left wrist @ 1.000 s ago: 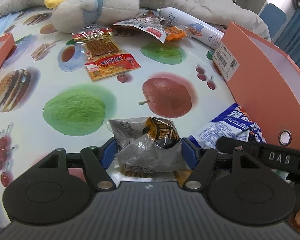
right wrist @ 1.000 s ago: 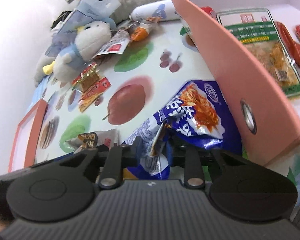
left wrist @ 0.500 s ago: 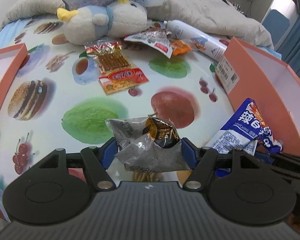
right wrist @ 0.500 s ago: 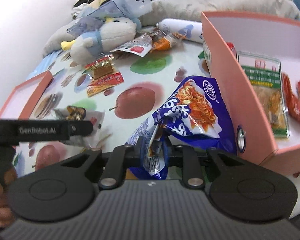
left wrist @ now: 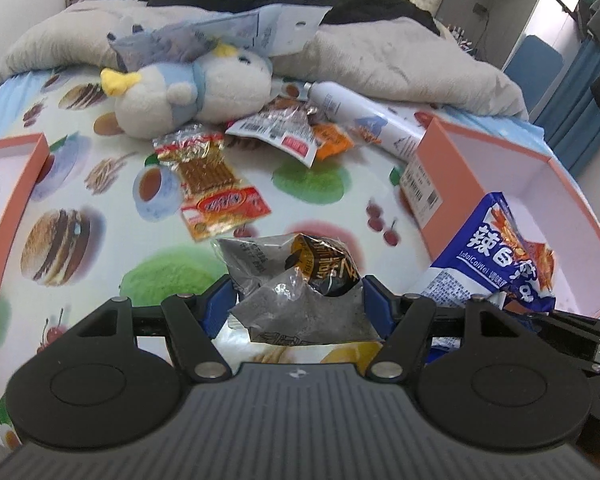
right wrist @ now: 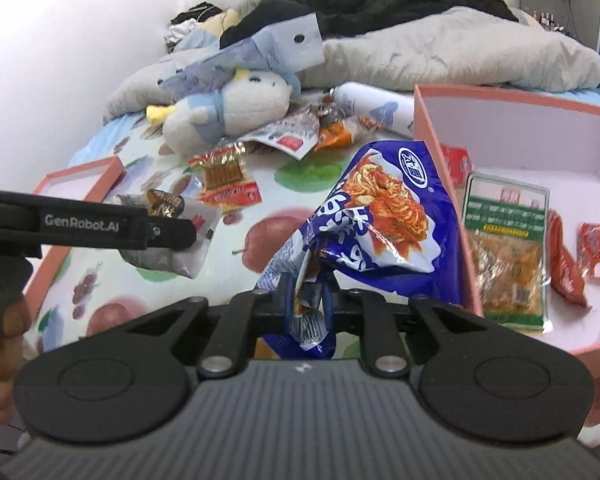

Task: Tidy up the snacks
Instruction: 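Lift both held bags up and over the pink box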

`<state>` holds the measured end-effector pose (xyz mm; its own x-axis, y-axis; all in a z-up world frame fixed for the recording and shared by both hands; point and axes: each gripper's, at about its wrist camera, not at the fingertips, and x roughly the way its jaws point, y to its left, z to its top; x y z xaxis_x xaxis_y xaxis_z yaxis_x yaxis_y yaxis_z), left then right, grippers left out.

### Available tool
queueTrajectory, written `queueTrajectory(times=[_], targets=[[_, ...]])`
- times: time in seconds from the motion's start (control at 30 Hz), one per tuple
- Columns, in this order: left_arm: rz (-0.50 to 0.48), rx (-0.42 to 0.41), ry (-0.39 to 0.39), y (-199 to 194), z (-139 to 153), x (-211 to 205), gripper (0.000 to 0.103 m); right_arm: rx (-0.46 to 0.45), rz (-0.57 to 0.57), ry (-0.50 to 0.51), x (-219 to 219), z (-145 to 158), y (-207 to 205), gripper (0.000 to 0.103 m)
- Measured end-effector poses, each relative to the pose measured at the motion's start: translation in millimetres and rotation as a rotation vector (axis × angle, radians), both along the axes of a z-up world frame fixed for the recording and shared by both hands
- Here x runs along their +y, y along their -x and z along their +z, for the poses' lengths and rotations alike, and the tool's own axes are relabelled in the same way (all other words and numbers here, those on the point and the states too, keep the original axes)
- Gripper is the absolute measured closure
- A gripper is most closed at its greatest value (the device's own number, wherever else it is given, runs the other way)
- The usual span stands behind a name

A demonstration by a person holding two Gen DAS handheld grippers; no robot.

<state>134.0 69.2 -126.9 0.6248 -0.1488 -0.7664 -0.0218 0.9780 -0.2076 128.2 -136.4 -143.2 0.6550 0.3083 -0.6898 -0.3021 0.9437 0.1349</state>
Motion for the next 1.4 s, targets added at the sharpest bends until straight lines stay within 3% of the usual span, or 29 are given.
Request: queueTrajectory(times=[0.4,0.93,1.2,1.4], targets=[[-0.026,-0.088,0.009,-11,60,-12,0.030,-0.110,0.017,-0.016,-21,61,-11,0.085],[-0.105,-0.241,0.028,-33,136,-57,0.030,-0.299,-0.025,0.014,-59,131,-27,0.085],[-0.161,-0.263,0.049,-45,148,-97,0.030,-0.335,-0.109,0.007,-99,139,-33,0.085],[-0.238,-0.233,0.048,-62,137,-146,0.030,-0.316,-0.163,0.032,-129,124,-38,0.085]])
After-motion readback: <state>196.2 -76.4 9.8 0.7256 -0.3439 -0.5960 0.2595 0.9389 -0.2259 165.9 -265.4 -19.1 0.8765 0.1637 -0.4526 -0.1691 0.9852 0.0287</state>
